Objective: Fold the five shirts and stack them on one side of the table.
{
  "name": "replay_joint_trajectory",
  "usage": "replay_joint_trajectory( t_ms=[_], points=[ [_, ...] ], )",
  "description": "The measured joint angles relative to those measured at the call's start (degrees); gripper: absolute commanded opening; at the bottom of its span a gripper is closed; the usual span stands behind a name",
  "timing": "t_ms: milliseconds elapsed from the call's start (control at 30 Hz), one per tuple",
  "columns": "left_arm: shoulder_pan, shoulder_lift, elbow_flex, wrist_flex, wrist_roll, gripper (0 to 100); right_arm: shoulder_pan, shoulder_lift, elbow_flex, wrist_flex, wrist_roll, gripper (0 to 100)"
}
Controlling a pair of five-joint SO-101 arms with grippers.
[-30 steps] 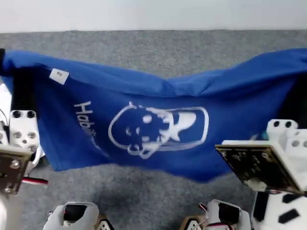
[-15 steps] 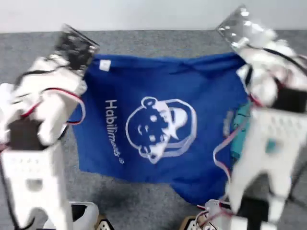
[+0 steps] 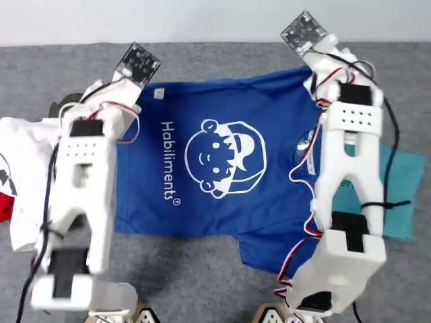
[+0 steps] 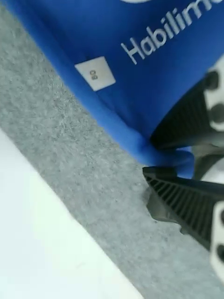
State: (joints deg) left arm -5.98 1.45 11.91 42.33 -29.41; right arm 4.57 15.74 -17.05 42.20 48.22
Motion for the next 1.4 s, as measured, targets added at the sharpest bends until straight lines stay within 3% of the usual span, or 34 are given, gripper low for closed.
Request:
replay_joint_trajectory(
  t_ms=[233, 400, 600, 967, 1133, 1400],
  points=[
    [-0.18, 14.95, -17.76, 0.26, 0.00, 0, -1.85, 4.31, 0.09, -14.33, 0.00, 1.1],
    [-0.18, 19.43, -27.78, 10.73, -0.26, 0, -2.46, 4.66, 0.09, -12.48, 0.26, 1.1],
    [-0.09, 19.87, -31.65, 23.56, -1.49, 0, -2.46, 4.40, 0.09, 1.76, 3.60, 1.1],
    [0.35, 20.22, -31.82, 49.85, -14.07, 0, -2.73, -1.41, 0.09, 29.89, 3.96, 1.1],
    [0.26, 20.22, -32.18, 55.65, -14.24, 0, -2.73, -3.34, 0.09, 42.81, 3.87, 1.1],
    [-0.35, 20.22, -28.13, 56.44, -14.51, 0, -2.73, -5.89, 0.62, 58.11, -0.70, 1.1]
  ],
)
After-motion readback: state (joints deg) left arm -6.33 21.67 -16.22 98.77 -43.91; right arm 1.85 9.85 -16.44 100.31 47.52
